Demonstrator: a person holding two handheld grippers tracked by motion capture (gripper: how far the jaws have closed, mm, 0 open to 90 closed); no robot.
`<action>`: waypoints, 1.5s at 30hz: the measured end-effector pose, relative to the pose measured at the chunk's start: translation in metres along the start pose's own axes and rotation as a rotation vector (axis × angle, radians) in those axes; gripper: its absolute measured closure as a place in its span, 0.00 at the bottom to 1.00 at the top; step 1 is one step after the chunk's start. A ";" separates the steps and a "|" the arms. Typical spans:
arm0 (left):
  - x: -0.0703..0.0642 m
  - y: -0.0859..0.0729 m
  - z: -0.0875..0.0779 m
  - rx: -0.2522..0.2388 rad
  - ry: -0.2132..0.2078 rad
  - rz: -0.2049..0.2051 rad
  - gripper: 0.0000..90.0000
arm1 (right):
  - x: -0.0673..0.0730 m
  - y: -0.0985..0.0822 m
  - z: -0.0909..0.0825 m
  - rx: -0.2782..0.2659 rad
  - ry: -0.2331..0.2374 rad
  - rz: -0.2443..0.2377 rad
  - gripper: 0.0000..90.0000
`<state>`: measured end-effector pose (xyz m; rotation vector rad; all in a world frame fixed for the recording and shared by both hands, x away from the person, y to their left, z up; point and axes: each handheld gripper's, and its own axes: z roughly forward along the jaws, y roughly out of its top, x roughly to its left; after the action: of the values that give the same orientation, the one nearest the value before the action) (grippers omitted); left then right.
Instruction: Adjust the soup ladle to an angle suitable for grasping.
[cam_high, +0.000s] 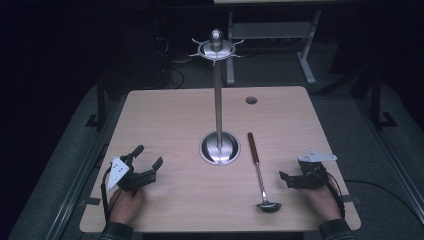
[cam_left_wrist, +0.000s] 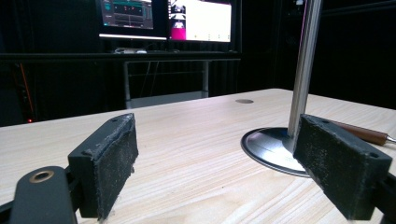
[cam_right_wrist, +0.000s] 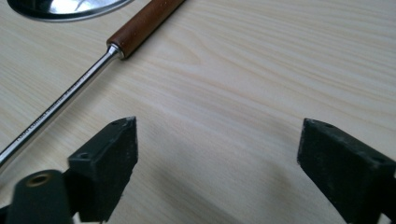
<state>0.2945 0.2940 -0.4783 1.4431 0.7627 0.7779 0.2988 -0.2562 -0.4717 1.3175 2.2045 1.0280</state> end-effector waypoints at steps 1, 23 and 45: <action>0.000 0.000 0.000 0.000 0.001 0.000 0.15 | 0.000 0.001 0.000 -0.002 0.002 -0.006 0.16; 0.000 0.000 0.000 0.002 0.001 -0.001 0.15 | -0.003 0.035 0.017 -0.063 0.100 -0.020 0.97; -0.001 0.000 0.000 -0.001 0.001 -0.007 0.15 | 0.015 0.062 0.060 -0.039 0.171 -0.065 1.00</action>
<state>0.2944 0.2935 -0.4782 1.4381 0.7676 0.7743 0.3668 -0.2012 -0.4645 1.1730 2.3215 1.1918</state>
